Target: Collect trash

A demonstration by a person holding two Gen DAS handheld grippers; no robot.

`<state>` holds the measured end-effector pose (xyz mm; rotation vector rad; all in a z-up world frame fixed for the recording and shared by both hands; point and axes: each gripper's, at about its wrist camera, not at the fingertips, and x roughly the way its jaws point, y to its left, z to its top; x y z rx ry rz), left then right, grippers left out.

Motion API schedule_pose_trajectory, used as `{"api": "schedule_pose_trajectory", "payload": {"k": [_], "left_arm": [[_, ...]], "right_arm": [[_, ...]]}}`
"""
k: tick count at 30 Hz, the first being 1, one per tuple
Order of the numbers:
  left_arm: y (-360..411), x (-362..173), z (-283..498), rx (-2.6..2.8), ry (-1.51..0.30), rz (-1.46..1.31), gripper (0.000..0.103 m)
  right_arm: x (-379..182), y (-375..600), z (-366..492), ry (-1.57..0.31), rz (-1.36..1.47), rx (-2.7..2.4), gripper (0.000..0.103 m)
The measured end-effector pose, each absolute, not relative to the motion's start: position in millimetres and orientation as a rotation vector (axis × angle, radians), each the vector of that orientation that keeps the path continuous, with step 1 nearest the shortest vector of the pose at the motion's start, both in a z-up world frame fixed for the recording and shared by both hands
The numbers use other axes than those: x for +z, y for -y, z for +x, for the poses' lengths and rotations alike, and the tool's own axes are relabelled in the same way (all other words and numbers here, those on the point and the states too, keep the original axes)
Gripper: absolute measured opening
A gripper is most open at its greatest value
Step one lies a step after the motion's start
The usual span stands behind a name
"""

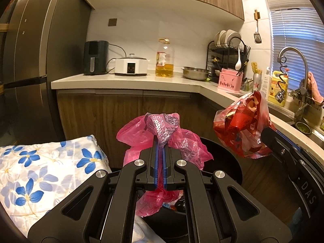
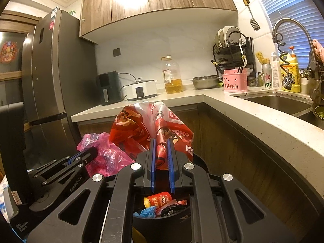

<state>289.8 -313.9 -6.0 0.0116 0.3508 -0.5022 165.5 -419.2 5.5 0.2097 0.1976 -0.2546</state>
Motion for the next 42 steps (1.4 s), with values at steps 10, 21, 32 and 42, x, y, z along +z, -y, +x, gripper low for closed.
{"api": "schedule_pose_trajectory", "payload": {"k": [10,21,32,42], "left_arm": [[322,-14,297,-0.523,-0.371,0.032,0.003],[321,-22,303,-0.578,-0.370,0.030,0.013],[298,-24,307,-0.543,-0.377,-0.019,0.069],[252,-18,266,-0.410,-0.341,0.055,0.097]], "right_arm": [[-1,424,177,-0.224,0.217,-0.245,0.012],[-13,433,193,-0.268,0.228,-0.242,0.014],[-21,438,195,-0.303,0.239,-0.262,0.040],[-19,418,167,-0.349,0.230,-0.285,0.086]]}}
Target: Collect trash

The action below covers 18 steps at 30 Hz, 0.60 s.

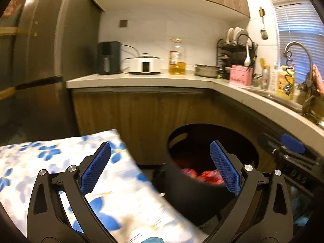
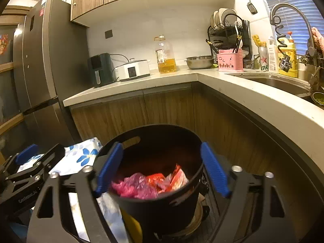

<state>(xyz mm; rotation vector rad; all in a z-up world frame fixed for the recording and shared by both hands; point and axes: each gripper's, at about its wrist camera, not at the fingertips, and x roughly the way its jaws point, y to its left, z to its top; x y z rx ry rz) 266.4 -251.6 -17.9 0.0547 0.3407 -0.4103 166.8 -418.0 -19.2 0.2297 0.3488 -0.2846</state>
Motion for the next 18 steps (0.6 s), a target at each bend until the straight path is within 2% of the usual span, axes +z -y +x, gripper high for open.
{"api": "schedule_pose_trajectory", "payload": {"k": [18], "left_arm": [[146,-7,159,-0.279,-0.402,0.016,0.097]], "right_arm": [[5,336,78,-0.405,0.158,-0.262,0.093]]}}
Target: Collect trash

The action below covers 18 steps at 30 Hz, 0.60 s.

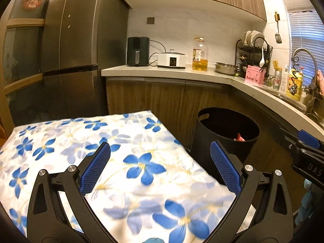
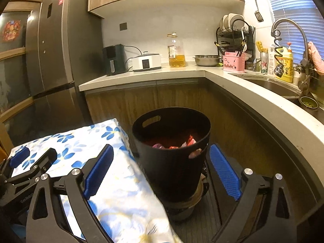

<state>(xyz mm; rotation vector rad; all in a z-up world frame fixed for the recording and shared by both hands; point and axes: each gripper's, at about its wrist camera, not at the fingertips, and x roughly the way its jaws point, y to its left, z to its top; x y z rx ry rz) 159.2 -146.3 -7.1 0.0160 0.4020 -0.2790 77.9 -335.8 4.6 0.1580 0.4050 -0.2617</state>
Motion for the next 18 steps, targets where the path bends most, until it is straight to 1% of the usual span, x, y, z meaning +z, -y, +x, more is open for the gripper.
{"api": "schedule_pose_trajectory", "payload": {"k": [18], "left_arm": [[85,-8,76,-0.249,-0.381,-0.008,0.097]], "right_arm": [[16,276,2,-0.359,0.122,-0.256,0.094]]}}
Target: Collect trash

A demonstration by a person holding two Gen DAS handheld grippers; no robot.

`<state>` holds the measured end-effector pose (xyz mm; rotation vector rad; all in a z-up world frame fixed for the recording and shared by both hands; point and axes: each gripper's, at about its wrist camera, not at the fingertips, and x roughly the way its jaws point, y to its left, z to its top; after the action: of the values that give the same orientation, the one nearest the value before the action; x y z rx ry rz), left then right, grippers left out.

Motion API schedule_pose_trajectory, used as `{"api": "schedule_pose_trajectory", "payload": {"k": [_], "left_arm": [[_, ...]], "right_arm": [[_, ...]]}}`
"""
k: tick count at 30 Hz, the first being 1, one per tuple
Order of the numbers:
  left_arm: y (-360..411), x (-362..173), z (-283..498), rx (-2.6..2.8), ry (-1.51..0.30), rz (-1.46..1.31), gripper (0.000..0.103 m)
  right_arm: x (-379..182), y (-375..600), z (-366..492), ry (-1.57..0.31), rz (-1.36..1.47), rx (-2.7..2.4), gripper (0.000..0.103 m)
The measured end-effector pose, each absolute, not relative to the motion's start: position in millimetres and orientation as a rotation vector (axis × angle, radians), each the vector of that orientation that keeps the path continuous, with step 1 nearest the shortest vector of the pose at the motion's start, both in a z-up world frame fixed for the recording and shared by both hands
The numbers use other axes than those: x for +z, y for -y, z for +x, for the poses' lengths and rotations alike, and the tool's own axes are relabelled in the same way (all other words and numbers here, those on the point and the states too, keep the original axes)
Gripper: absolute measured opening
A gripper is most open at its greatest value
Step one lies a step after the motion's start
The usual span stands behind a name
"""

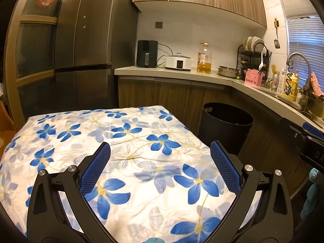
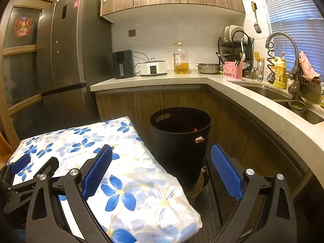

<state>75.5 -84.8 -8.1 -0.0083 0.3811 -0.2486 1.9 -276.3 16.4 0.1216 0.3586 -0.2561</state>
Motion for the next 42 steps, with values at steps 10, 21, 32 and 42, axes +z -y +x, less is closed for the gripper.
{"api": "schedule_pose_trajectory", "payload": {"k": [10,21,32,42], "left_arm": [[66,-4,48,-0.234,-0.361,-0.018,0.097],[55,1,34,-0.210,-0.350,-0.025,0.097],[54,2,31,-0.210,-0.349,-0.024,0.097],[56,4,33,-0.205,-0.351,-0.022,0.097]], "right_arm": [[22,255,-24,-0.334,0.102,-0.254,0.095],[27,242,-29,-0.318,0.093,-0.231,0.095],[26,242,-29,-0.319,0.095,-0.230,0.095],[27,241,-29,-0.323,0.092,-0.219,0.095]]}}
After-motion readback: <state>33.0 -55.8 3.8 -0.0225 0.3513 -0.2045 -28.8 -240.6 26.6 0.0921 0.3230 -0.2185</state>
